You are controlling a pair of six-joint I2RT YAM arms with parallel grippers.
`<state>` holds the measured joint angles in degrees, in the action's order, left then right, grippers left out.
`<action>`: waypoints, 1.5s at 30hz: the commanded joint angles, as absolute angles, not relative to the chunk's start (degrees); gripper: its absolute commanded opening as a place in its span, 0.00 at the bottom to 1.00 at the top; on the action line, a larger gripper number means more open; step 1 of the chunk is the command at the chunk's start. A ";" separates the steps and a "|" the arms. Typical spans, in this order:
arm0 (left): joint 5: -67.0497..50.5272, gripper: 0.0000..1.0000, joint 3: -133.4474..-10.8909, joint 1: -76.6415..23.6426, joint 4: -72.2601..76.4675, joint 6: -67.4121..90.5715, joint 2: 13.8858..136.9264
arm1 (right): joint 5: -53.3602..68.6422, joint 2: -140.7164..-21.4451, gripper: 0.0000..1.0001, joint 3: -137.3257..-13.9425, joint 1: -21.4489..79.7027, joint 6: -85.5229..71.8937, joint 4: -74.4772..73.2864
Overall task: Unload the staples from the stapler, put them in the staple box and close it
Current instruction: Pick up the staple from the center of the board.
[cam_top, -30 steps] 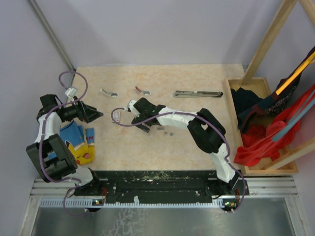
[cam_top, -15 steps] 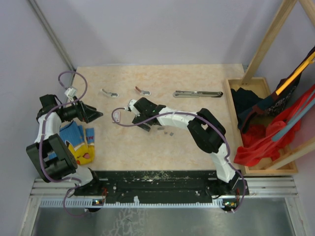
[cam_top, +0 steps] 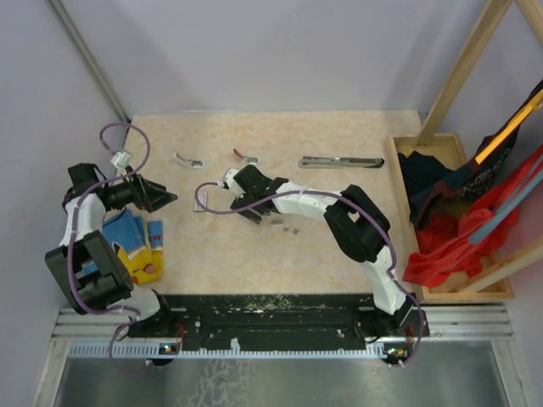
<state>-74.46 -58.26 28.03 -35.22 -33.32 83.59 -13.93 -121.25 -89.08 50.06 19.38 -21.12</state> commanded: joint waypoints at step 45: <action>-77.33 1.00 -58.80 29.00 -37.73 -36.21 84.90 | 1.70 -127.66 0.34 -101.38 46.77 13.02 -29.98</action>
